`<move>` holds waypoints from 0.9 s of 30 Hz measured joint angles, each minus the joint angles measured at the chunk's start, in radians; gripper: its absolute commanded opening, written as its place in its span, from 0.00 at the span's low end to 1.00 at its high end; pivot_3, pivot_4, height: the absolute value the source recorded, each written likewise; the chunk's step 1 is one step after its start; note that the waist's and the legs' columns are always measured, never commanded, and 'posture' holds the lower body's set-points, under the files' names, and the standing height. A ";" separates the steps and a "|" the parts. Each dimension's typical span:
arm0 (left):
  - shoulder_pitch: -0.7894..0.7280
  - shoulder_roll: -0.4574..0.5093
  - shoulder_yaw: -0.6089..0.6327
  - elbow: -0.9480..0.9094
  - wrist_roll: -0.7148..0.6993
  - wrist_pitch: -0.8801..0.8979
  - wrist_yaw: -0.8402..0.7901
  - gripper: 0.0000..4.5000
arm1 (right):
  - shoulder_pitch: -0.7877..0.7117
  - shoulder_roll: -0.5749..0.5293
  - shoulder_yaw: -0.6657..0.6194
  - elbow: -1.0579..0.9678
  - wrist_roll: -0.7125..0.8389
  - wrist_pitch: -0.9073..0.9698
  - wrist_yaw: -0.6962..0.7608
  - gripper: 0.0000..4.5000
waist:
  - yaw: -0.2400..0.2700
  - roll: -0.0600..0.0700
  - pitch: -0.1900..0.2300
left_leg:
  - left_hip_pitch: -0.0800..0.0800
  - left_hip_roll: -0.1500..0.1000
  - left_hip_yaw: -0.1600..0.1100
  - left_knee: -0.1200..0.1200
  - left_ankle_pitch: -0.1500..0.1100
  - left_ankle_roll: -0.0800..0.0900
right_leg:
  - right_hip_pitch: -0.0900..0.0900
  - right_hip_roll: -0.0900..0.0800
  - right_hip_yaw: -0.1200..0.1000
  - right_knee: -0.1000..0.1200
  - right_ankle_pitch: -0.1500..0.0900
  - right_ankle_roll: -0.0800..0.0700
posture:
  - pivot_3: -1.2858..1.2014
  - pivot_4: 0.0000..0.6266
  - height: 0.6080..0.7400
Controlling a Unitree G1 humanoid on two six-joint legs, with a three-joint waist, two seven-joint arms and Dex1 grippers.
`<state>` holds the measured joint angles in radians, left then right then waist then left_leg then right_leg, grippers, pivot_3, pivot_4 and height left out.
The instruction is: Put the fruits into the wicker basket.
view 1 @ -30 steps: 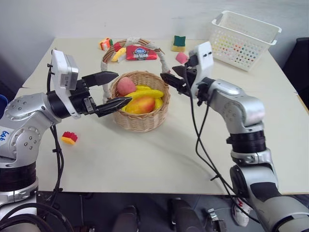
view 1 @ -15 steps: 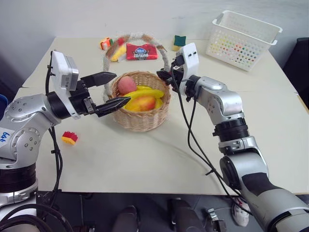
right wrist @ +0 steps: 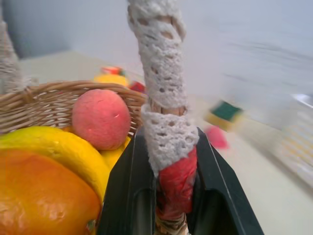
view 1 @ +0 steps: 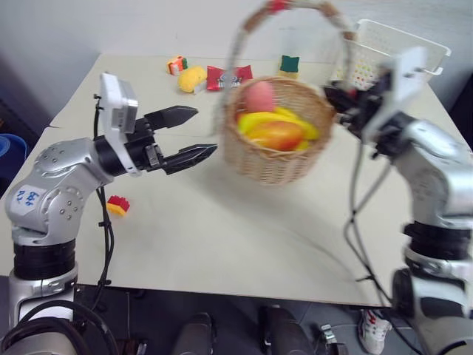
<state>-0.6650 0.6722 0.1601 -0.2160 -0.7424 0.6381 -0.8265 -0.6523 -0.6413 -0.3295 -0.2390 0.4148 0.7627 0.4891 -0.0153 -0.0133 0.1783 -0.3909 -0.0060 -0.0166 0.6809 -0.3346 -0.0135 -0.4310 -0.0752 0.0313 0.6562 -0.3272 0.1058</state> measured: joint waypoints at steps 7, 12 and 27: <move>-0.059 -0.059 -0.069 0.062 0.019 -0.019 -0.059 1.00 | 0.256 -0.045 -0.178 -0.101 0.005 0.060 -0.048 0.07 | -0.017 0.000 0.000 | 0.003 0.001 0.003 -0.001 0.000 0.000 | -0.001 0.005 0.002 0.003 0.001 0.001 | 0.52 0.24 1.00; -0.082 -0.072 -0.089 0.091 0.035 -0.038 -0.100 1.00 | 0.369 0.009 -0.274 -0.155 0.034 0.059 -0.087 0.29 | -0.013 0.000 0.000 | 0.005 0.001 0.003 0.000 0.000 0.000 | 0.000 0.010 0.004 0.004 0.001 0.002 | 0.52 0.24 1.00; -0.065 -0.033 -0.107 0.158 0.084 -0.069 -0.228 1.00 | 1.073 -0.262 -1.082 -0.279 0.587 0.375 0.427 0.99 | 0.022 -0.002 0.000 | 0.011 0.001 0.004 0.000 -0.006 0.010 | 0.010 0.013 0.007 -0.009 0.004 0.007 | 0.52 0.24 1.00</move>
<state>-0.7298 0.6391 0.0534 -0.0584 -0.6581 0.5690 -1.0549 0.4207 -0.9031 -1.4112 -0.5183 1.0014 1.1379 0.9159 0.0070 -0.0150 0.1782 -0.3802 -0.0051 -0.0128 0.6806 -0.3404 -0.0031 -0.4208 -0.0618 0.0384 0.6467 -0.3236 0.1125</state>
